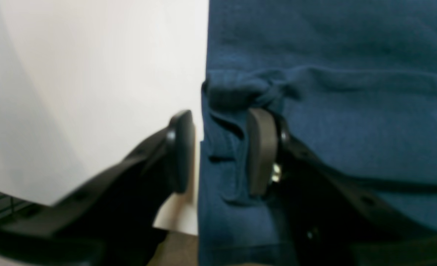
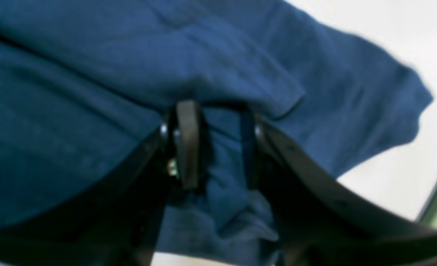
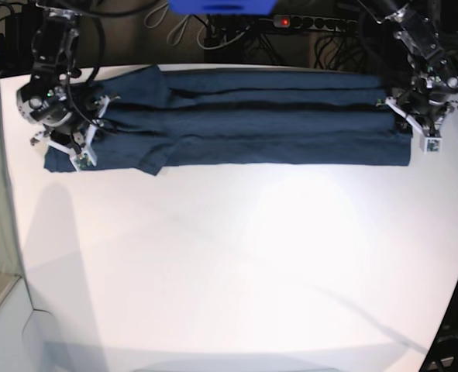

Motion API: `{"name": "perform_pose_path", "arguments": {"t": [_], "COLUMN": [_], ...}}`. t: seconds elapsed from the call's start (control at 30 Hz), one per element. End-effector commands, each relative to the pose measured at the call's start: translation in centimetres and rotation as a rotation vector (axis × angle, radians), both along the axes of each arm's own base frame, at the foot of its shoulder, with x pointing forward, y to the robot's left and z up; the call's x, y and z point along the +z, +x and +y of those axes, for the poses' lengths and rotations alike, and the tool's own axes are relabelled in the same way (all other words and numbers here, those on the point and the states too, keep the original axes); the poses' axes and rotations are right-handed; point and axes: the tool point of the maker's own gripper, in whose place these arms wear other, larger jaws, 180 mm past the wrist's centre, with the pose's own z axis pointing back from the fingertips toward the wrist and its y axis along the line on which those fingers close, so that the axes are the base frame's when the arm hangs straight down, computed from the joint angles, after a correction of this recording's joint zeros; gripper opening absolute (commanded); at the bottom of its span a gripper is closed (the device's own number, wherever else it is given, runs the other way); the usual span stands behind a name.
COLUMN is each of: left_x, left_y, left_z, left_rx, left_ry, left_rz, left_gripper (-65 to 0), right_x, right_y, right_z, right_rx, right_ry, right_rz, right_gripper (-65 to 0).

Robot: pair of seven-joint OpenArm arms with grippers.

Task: Layout the t-shirt on the table in an organized manner, then fold the t-shirt properly
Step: 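Adjust the folded strip's ends with both grippers, tucking the sleeve in, then grasp the strip's end with the left gripper and fold it toward the middle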

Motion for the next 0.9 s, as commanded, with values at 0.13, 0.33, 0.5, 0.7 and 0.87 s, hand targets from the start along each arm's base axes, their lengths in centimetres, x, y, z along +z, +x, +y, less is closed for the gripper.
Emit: {"name": "perform_pose_path", "arguments": {"t": [0.13, 0.33, 0.5, 0.7, 0.87], "left_x": [0.0, 0.0, -0.1, -2.0, -4.1], "left_y": [-1.2, -1.2, -0.8, -0.8, -0.9], "left_z": [1.4, 1.4, 1.3, -0.5, -1.9], "left_rx": [0.054, 0.05, 0.055, 0.062, 0.07], "left_ry": [0.017, 0.019, 0.008, -0.064, -0.147], "left_rz": [0.024, 0.027, 0.018, 0.038, 0.059], "left_gripper": [-35.7, -15.7, -14.4, -15.7, -31.9], "right_x": [-1.2, -1.3, -1.2, -1.3, -1.3], "right_y": [-1.3, -1.3, -1.2, -1.3, -1.3], "right_z": [0.3, 0.6, 0.6, 0.7, 0.7], "right_rx": [0.003, 0.011, 0.012, 0.013, 0.014], "right_ry": [0.028, 0.034, 0.034, 0.036, 0.035], "right_rz": [0.015, 0.011, 0.009, 0.012, 0.01], "right_gripper": [-47.7, -47.7, -47.7, -47.7, -47.7]}}
